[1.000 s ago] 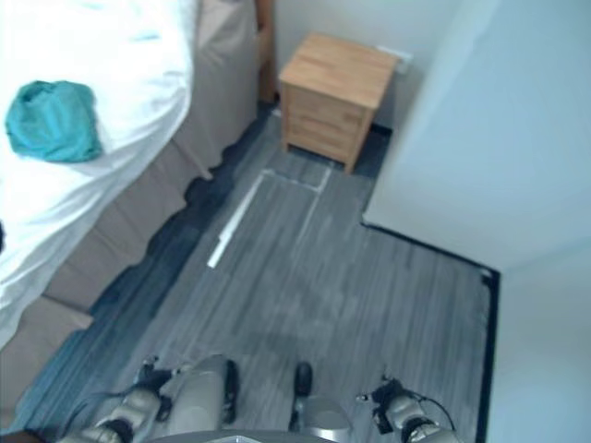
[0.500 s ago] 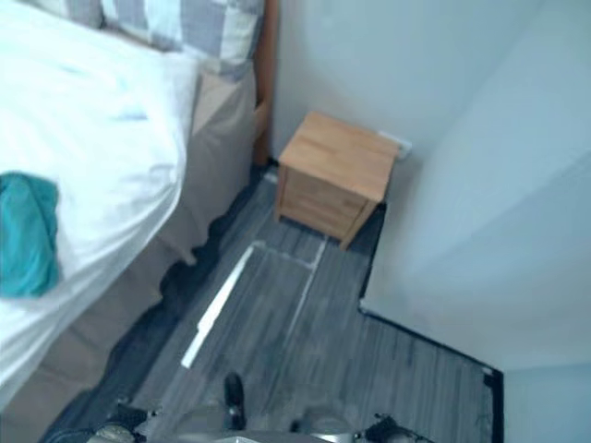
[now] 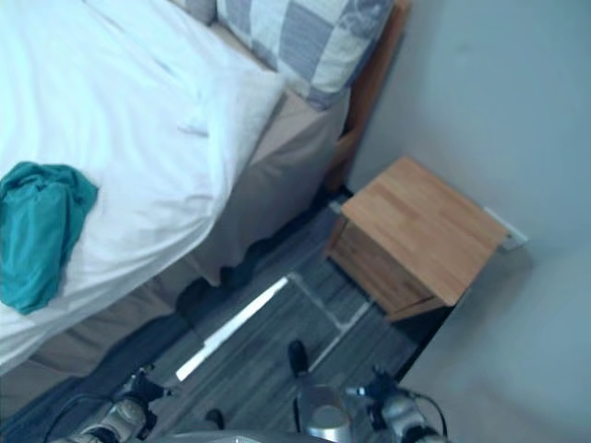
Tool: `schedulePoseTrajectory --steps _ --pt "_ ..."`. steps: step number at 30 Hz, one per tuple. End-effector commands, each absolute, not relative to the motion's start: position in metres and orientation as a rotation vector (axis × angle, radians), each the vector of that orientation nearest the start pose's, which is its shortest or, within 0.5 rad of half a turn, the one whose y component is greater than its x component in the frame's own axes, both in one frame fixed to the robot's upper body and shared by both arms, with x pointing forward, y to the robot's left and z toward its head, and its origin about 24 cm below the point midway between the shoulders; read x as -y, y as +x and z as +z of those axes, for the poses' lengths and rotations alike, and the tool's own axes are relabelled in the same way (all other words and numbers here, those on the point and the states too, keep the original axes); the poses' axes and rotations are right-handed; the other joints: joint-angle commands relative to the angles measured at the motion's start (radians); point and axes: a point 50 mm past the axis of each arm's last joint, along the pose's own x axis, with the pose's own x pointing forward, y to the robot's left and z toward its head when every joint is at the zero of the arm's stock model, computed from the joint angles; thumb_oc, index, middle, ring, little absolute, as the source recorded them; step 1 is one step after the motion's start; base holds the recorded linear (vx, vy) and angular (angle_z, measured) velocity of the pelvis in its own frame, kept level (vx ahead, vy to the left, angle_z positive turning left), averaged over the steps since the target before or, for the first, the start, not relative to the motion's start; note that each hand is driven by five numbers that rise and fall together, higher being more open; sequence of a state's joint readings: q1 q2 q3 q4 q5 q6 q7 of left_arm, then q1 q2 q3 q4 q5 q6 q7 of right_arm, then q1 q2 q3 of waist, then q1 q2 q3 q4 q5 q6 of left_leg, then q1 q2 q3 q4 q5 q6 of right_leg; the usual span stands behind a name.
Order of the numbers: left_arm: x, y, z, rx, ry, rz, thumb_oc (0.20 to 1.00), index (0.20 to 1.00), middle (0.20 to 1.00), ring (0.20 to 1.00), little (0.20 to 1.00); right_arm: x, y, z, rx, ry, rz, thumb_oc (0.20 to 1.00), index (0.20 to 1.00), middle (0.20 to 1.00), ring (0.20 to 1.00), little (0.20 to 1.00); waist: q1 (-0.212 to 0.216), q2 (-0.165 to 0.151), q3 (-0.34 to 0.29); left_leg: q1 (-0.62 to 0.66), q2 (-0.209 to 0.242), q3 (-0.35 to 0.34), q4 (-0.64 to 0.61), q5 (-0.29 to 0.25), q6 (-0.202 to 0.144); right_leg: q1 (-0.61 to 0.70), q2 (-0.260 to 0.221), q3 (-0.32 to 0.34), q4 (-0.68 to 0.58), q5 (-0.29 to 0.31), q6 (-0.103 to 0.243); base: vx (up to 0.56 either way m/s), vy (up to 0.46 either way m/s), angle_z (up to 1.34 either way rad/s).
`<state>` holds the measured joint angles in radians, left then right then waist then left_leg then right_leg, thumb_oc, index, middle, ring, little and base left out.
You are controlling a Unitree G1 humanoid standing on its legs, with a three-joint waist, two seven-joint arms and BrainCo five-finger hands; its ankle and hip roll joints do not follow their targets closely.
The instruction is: Tidy up the quilt and then pick up the clothes from the bed and put them into the laundry hamper.
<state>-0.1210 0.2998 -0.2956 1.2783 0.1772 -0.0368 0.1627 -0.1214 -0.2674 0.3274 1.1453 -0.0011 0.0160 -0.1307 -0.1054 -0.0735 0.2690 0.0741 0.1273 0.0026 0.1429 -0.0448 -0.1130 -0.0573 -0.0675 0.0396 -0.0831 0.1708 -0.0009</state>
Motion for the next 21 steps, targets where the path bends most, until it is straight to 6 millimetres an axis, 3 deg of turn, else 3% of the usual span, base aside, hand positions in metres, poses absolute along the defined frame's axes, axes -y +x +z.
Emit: schedulePoseTrajectory --steps 1,2,3,6,9,10,11,12,13,14,15,17,18,19,21 --pt "-0.273 0.131 -0.139 -1.095 0.782 0.024 1.000 1.000 1.000 1.000 1.000 0.237 0.137 -0.146 -1.080 -0.562 -0.023 1.000 1.000 1.000 1.000 1.000 -0.021 -0.026 -0.003 -0.078 0.028 0.203 0.067 -0.063 0.031 0.057 -0.130 -0.054 0.033 -0.184 0.159 0.08 -0.008 1.53" --pt "-0.273 0.131 -0.139 -1.095 0.782 0.024 1.000 1.000 1.000 1.000 1.000 0.237 0.137 -0.146 -1.080 -0.562 -0.023 1.000 1.000 1.000 1.000 1.000 -0.022 -0.026 -0.004 -0.079 0.028 0.203 0.067 -0.063 0.031 0.056 -0.131 -0.054 0.033 -0.184 0.159 0.14 0.005 1.11" --pt "-0.273 0.129 -0.139 -1.097 0.777 0.028 1.000 1.000 1.000 1.000 1.000 0.240 0.140 -0.144 -1.071 -0.570 -0.040 1.000 1.000 1.000 1.000 1.000 -0.016 -0.017 -0.005 -0.107 0.033 0.250 0.042 -0.042 0.033 0.076 -0.131 -0.079 0.025 -0.194 0.161 0.21 0.084 0.70" --pt "-0.274 0.116 -0.143 -1.143 0.758 0.049 1.000 1.000 1.000 1.000 1.000 0.248 0.159 -0.135 -1.015 -0.609 -0.066 1.000 1.000 1.000 1.000 1.000 0.025 0.015 0.002 -0.196 0.054 0.299 -0.064 0.072 0.010 0.128 -0.129 -0.145 0.004 -0.233 0.169 0.21 0.153 0.47" --pt "-0.280 0.102 -0.145 -1.194 0.768 0.059 1.000 1.000 1.000 1.000 1.000 0.250 0.163 -0.132 -0.998 -0.616 -0.070 1.000 1.000 1.000 1.000 1.000 0.034 0.026 -0.005 -0.170 0.062 0.318 -0.127 0.082 0.016 0.154 -0.134 -0.180 0.024 -0.262 0.181 0.12 0.165 0.47" --pt "-0.284 0.099 -0.145 -1.207 0.772 0.070 1.000 1.000 1.000 1.000 1.000 0.250 0.163 -0.131 -0.990 -0.609 -0.076 1.000 1.000 1.000 1.000 1.000 0.035 0.022 -0.014 -0.166 0.053 0.303 -0.135 0.087 0.025 0.145 -0.141 -0.182 0.065 -0.264 0.185 0.23 0.220 0.32" --pt "-0.299 0.092 -0.141 -1.242 0.794 0.102 1.000 1.000 1.000 1.000 1.000 0.248 0.166 -0.130 -0.965 -0.586 -0.088 1.000 1.000 1.000 1.000 1.000 0.037 0.001 -0.011 -0.147 0.024 0.286 -0.138 0.069 0.050 0.100 -0.161 -0.175 0.258 -0.262 0.197 0.23 0.198 0.32" --pt "-0.306 0.092 -0.138 -1.243 0.795 0.126 1.000 1.000 1.000 1.000 1.000 0.245 0.174 -0.126 -0.930 -0.574 -0.091 1.000 1.000 1.000 1.000 1.000 0.034 -0.011 0.003 -0.130 0.012 0.287 -0.133 0.054 0.065 0.066 -0.174 -0.157 0.356 -0.224 0.213 0.21 0.163 0.43" --pt "-0.314 0.089 -0.135 -1.257 0.802 0.155 1.000 1.000 1.000 1.000 1.000 0.244 0.182 -0.122 -0.896 -0.573 -0.095 1.000 1.000 1.000 1.000 1.000 0.031 -0.016 0.020 -0.114 0.011 0.284 -0.134 0.049 0.076 0.013 -0.172 -0.134 0.460 -0.186 0.214 0.09 0.080 0.37" --pt "-0.314 0.090 -0.135 -1.257 0.802 0.156 1.000 1.000 1.000 1.000 1.000 0.243 0.182 -0.122 -0.896 -0.573 -0.095 1.000 1.000 1.000 1.000 1.000 0.033 -0.014 0.017 -0.119 0.014 0.286 -0.134 0.051 0.075 0.008 -0.169 -0.132 0.458 -0.182 0.213 0.13 0.056 0.41" --pt "-0.329 0.086 -0.128 -1.274 0.841 0.185 1.000 1.000 1.000 1.000 1.000 0.242 0.199 -0.108 -0.794 -0.570 -0.108 1.000 1.000 1.000 1.000 1.000 0.023 -0.019 0.040 -0.077 0.020 0.259 -0.163 0.049 0.081 -0.065 -0.132 -0.084 0.582 -0.175 0.215 0.15 0.032 0.39" --pt "-0.334 0.084 -0.126 -1.276 0.852 0.194 1.000 1.000 1.000 1.000 1.000 0.245 0.207 -0.099 -0.733 -0.580 -0.118 1.000 1.000 1.000 1.000 1.000 0.019 -0.017 0.039 -0.061 0.026 0.246 -0.185 0.053 0.079 -0.087 -0.107 -0.069 0.585 -0.181 0.210 0.14 -0.002 0.47" --pt "-0.338 0.082 -0.125 -1.283 0.846 0.205 1.000 1.000 1.000 1.000 1.000 0.250 0.219 -0.084 -0.650 -0.620 -0.115 1.000 1.000 1.000 1.000 1.000 0.012 -0.025 0.037 -0.048 0.025 0.232 -0.201 0.055 0.071 -0.088 -0.094 -0.062 0.535 -0.199 0.204 0.22 -0.093 0.56" --pt "-0.341 0.080 -0.123 -1.283 0.842 0.216 1.000 1.000 1.000 1.000 1.000 0.266 0.238 -0.054 -0.511 -0.690 -0.142 1.000 1.000 1.000 1.000 1.000 0.003 -0.037 0.035 -0.041 0.027 0.217 -0.210 0.052 0.055 -0.076 -0.088 -0.060 0.451 -0.237 0.198 0.33 -0.169 0.62" --pt "-0.343 0.081 -0.122 -1.280 0.857 0.198 1.000 1.000 1.000 1.000 1.000 0.289 0.247 -0.021 -0.391 -0.775 -0.196 1.000 1.000 1.000 1.000 1.000 -0.013 -0.061 0.028 -0.036 0.016 0.186 -0.219 0.041 0.034 -0.059 -0.095 -0.020 0.241 -0.233 0.201 0.22 -0.179 0.62"
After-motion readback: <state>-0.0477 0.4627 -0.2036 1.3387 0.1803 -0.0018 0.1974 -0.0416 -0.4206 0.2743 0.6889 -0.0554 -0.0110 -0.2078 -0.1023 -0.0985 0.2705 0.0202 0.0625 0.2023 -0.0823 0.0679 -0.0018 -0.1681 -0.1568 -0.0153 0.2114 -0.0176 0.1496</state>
